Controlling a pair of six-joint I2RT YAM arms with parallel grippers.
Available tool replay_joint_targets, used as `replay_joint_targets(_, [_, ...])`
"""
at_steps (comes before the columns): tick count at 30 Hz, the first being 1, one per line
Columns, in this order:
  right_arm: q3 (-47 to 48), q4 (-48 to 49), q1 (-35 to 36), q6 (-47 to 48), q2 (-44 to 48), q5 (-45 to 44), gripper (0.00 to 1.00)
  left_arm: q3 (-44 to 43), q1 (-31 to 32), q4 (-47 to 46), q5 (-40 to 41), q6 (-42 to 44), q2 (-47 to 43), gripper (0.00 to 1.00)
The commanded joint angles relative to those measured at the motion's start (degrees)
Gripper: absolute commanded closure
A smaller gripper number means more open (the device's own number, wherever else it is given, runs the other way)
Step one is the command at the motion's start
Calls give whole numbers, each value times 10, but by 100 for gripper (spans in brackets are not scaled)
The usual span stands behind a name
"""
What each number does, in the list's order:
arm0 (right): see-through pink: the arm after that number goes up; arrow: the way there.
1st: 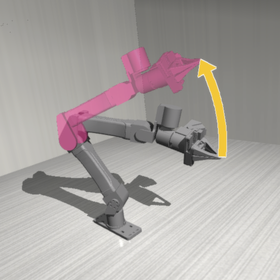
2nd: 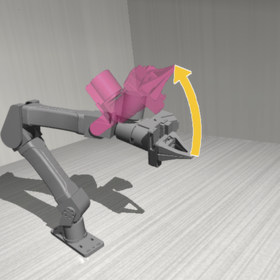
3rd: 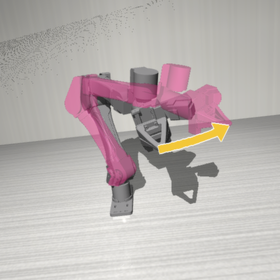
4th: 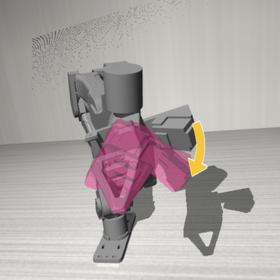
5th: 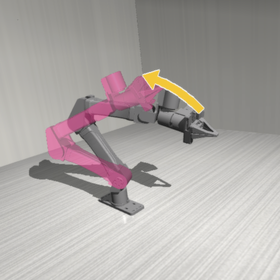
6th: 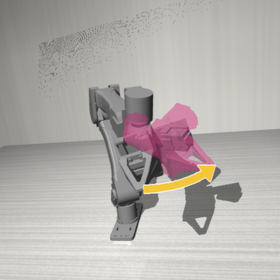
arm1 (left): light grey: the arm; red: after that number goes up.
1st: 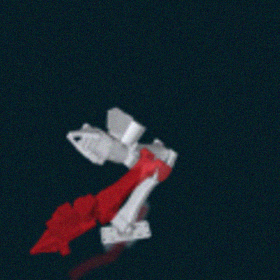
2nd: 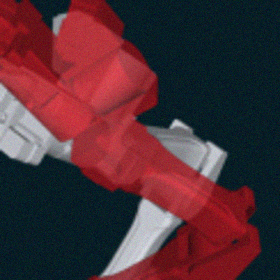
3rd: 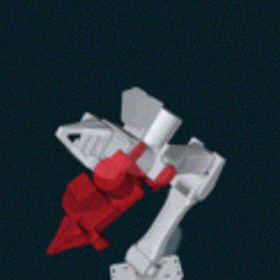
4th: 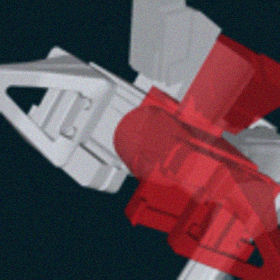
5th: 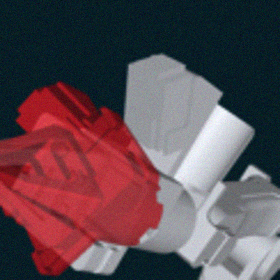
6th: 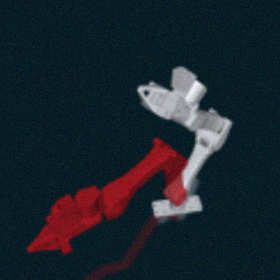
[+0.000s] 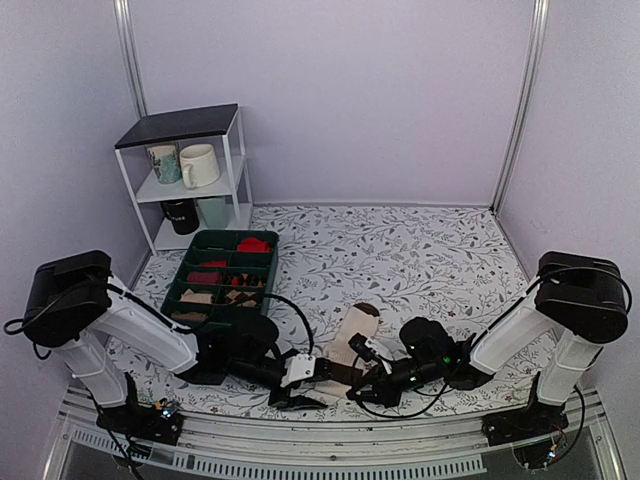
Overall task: Roll the socks
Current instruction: Roll the sock at the center of the board.
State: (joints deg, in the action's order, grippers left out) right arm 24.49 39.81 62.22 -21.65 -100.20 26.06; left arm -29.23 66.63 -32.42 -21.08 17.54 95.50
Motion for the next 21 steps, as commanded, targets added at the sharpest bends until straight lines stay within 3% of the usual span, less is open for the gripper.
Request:
replay_joint_targets(1, [-15, -112, -1, 5, -14, -15, 100, -25, -7, 67, -39, 2, 25, 45])
replay_joint_targets(15, [-16, -112, -1, 6, -21, -14, 100, 25, -2, -15, 69, -9, -16, 44])
replay_joint_targets(21, [-14, -111, -1, 7, -26, -11, 100, 49, -1, -50, 69, 4, -39, 42])
